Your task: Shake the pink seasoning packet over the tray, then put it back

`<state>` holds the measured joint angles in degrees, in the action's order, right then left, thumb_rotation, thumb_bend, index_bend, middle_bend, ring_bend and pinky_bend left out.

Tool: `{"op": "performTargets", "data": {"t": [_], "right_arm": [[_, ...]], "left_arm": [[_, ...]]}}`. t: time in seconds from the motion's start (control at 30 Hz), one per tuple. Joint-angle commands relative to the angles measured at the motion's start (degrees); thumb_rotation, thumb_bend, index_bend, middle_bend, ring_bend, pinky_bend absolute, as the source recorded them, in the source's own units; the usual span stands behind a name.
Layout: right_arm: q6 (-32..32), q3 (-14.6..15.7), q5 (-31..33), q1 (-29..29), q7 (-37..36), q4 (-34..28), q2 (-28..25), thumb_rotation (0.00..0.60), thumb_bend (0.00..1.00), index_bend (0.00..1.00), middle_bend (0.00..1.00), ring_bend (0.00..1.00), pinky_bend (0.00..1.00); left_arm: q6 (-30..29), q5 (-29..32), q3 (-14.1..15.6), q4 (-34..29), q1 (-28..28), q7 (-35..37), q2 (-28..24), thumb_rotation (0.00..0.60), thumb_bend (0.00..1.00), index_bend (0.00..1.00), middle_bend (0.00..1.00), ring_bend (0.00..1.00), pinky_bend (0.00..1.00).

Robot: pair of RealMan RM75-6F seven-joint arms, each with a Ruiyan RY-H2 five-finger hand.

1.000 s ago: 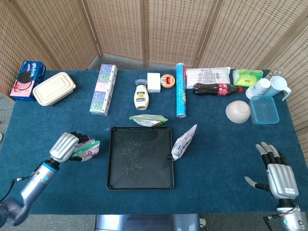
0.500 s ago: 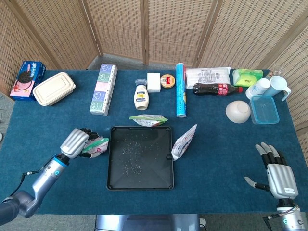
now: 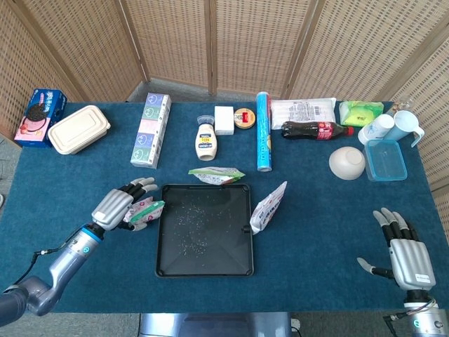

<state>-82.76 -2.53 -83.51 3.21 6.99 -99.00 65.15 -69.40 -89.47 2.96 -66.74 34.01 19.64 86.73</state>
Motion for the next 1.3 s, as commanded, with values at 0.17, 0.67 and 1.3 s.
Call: {"op": "performTargets", "data": {"t": [0.17, 0.67, 1.3], "right_arm": [[-0.3, 0.1, -0.2, -0.1, 0.2, -0.3, 0.0, 0.462, 0.0, 0.0, 0.0, 0.05, 0.09], [-0.2, 0.1, 0.0, -0.2, -0.1, -0.9, -0.6, 0.461, 0.0, 0.0, 0.0, 0.05, 0.09], [-1.4, 0.1, -0.8, -0.5, 0.9, -1.0, -0.7, 0.464, 0.0, 0.0, 0.0, 0.05, 0.07]], "left_arm": [[-2.5, -1.0, -1.1, -0.4, -0.9, 0.8, -0.7, 0.6, 0.03, 0.05, 0.0, 0.03, 0.23], [-3.9, -3.0, 2.0, -9.5, -4.5, -10.0, -12.9, 0.6, 0.03, 0.05, 0.0, 0.02, 0.21], [-15.3, 0.3, 3.4, -17.9, -16.5, -11.2, -24.2, 0.6, 0.03, 0.05, 0.0, 0.0, 0.12]]}}
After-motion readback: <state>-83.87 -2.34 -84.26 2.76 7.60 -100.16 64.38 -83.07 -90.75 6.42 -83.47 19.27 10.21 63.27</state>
